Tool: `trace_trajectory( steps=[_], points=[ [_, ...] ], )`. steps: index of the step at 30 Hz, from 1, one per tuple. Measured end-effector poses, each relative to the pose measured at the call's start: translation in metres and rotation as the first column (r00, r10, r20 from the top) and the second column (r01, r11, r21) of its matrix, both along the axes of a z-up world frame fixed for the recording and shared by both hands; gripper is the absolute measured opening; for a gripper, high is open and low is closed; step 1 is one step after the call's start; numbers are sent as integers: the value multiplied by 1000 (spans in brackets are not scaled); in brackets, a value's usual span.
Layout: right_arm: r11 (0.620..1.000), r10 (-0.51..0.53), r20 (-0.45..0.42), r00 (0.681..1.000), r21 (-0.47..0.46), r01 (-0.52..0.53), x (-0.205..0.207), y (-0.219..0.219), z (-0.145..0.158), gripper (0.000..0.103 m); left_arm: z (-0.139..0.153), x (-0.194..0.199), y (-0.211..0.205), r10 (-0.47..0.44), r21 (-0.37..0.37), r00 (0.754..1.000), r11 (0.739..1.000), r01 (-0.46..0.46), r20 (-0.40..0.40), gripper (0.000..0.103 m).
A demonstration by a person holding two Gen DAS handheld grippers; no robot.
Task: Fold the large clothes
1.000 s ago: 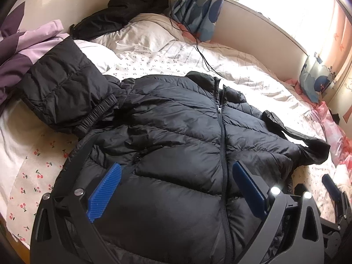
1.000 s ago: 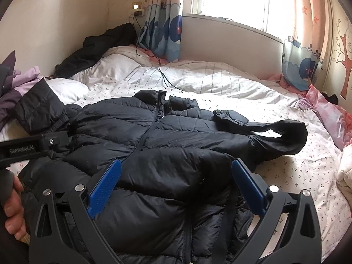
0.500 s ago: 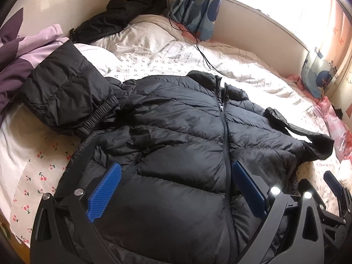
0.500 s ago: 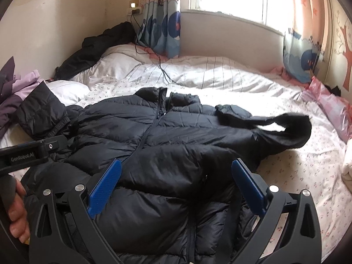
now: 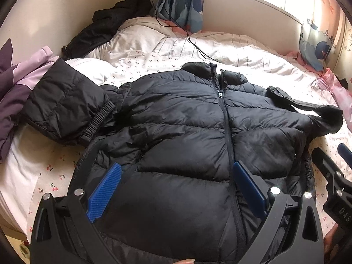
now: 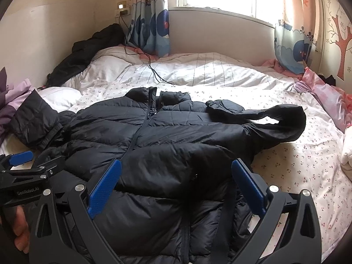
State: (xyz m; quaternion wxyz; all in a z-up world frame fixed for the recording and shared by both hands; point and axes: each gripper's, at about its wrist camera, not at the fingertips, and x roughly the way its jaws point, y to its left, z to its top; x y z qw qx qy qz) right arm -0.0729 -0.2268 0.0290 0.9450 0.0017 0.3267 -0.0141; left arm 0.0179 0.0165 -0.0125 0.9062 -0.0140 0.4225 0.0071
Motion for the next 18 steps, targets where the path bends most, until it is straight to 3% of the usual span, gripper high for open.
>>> trace_trajectory(
  steps=[10,18],
  points=[
    [1000,3,9,1000,0,-3,-1,1,0,97,5,-3,-5,-1,38,999,999,0,37,97],
    [1000,-30,83,996,11,29,-8,-4,11,97,7,-4,-9,-7,44,998,999,5,56,97]
  ],
)
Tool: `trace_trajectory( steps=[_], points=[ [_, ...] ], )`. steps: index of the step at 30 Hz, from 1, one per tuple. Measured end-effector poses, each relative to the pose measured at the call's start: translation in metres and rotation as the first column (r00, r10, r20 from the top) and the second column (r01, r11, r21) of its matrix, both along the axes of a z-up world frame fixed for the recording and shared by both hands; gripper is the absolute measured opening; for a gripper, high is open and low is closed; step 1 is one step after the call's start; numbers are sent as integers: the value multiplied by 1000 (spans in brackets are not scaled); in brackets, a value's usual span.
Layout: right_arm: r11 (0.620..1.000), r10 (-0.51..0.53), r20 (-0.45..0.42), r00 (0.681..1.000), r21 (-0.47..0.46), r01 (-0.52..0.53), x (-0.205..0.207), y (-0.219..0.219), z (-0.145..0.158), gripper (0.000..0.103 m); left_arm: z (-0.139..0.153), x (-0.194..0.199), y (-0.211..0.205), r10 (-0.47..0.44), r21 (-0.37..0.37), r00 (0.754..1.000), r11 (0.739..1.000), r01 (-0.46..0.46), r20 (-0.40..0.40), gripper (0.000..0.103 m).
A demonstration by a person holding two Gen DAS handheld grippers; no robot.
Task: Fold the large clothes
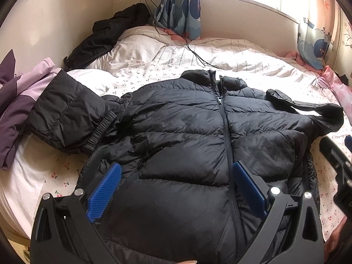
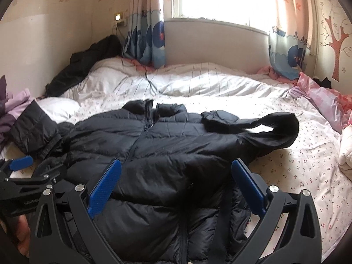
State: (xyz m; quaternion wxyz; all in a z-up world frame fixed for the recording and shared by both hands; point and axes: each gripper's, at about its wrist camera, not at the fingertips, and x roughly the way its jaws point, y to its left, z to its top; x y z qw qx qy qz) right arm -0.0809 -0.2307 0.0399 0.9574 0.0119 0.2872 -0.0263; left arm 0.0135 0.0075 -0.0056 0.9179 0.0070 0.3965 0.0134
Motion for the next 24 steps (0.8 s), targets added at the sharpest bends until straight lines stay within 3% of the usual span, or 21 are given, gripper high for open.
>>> trace_trajectory(
  steps=[16,24],
  points=[
    [1000,-14,33,999,-26,15,6,-2,0,97,2,-2,-7,-8,25,999,1000,7,37,97],
    [998,-12,-7,1000,-61,12,21,-1,-13,97,-3,2,-11,-21,8,1000,1000,21,17,97]
  ],
)
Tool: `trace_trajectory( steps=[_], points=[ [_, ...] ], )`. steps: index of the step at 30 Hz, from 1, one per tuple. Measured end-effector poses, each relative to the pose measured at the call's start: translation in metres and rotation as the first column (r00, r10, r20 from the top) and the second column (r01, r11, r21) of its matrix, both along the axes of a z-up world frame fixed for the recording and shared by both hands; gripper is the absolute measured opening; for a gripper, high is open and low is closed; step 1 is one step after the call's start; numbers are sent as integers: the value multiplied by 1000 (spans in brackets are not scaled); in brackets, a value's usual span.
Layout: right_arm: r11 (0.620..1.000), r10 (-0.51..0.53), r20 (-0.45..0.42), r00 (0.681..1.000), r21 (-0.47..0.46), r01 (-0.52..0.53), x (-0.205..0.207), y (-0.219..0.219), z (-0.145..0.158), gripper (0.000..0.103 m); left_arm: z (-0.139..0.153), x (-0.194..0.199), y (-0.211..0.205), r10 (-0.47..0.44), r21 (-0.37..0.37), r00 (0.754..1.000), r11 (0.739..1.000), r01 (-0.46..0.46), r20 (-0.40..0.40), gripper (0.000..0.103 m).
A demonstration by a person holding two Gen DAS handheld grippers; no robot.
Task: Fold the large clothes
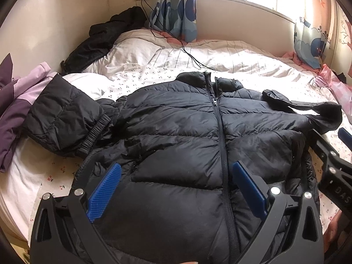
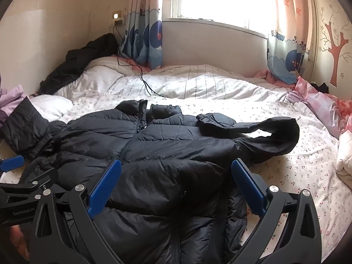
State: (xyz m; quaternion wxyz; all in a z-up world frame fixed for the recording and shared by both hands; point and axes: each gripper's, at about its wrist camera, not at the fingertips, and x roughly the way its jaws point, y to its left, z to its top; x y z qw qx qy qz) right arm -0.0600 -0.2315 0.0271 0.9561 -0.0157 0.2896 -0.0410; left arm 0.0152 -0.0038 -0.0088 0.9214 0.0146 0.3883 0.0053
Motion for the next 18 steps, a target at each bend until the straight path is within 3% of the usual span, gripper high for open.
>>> trace_trajectory(
  steps=[18],
  points=[
    [1000,16,-27,1000,-8,-16,6,7,-10,97,-4,6,-3,-2,-16,1000,1000,1,-21,97]
  ],
)
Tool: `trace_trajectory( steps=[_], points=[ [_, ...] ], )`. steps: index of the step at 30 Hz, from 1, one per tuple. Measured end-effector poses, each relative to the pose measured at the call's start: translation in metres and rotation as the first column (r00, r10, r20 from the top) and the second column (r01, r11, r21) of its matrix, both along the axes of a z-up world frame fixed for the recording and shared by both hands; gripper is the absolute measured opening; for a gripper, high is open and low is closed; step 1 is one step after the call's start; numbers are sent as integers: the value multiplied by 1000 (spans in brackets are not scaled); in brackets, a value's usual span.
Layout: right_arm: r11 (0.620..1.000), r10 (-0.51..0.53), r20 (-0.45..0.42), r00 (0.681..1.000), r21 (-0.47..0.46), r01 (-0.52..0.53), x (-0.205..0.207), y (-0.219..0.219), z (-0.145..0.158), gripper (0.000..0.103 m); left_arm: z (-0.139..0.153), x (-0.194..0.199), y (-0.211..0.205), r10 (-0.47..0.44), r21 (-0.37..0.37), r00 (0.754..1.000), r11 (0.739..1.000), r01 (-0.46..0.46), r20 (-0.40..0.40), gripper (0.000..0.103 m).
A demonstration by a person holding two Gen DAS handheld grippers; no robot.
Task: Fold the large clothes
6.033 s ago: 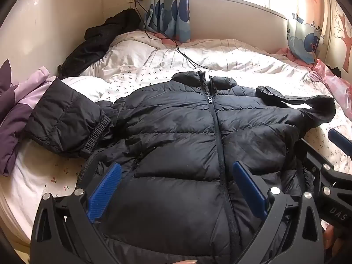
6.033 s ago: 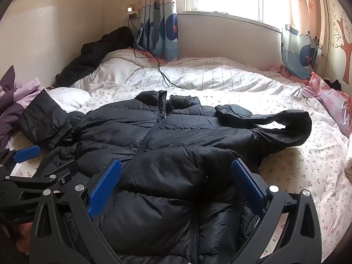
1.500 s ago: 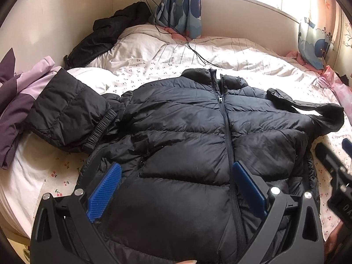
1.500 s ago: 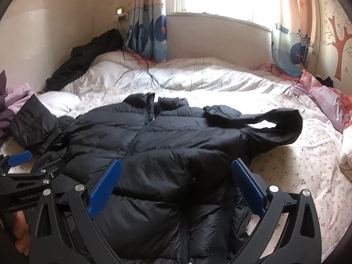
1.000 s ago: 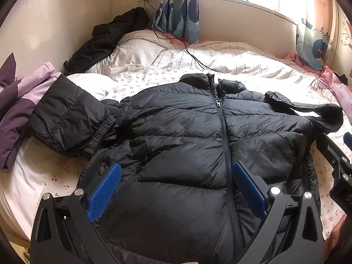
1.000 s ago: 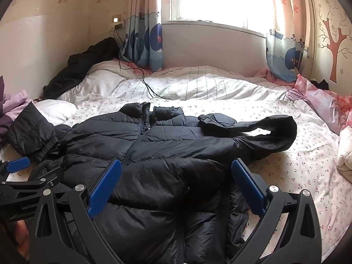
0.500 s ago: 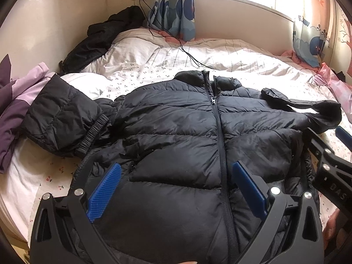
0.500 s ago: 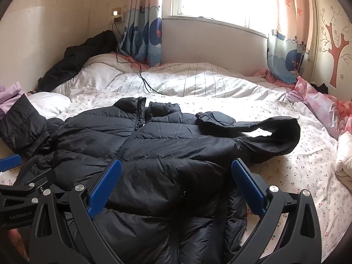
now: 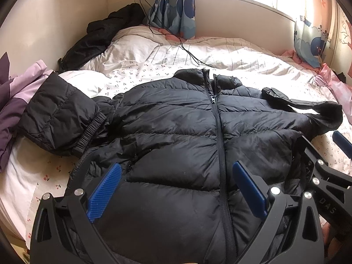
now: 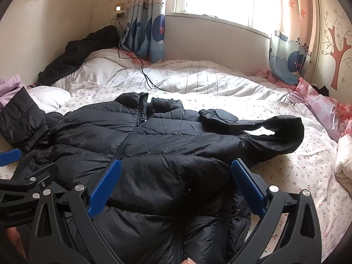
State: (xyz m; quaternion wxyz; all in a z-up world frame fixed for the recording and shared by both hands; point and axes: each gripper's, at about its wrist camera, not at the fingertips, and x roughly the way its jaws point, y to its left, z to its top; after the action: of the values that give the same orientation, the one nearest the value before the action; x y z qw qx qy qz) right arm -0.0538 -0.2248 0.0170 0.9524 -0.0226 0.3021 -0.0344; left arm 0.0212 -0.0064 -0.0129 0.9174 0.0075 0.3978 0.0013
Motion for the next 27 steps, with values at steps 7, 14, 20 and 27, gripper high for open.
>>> trace_trajectory(
  steps=[7,14,20,27],
  points=[
    [1000,-2,-20,1000,2,2,1,-4,-7,97,-5,6,1,-2,-35,1000,999,1,-25,97],
    [1000,-1,-59,998,-28,0,4,-5,-19,97,-11,12,0,-5,-44,999,999,3,-53,97],
    [997,12,-98,995,-80,-20,7,-3,-29,97,-13,19,-1,-1,-30,998,1000,-1,-57,97],
    [996,31,-147,989,-81,-43,13,-8,-39,97,-17,28,-4,-7,-31,997,1000,5,-79,97]
  ],
)
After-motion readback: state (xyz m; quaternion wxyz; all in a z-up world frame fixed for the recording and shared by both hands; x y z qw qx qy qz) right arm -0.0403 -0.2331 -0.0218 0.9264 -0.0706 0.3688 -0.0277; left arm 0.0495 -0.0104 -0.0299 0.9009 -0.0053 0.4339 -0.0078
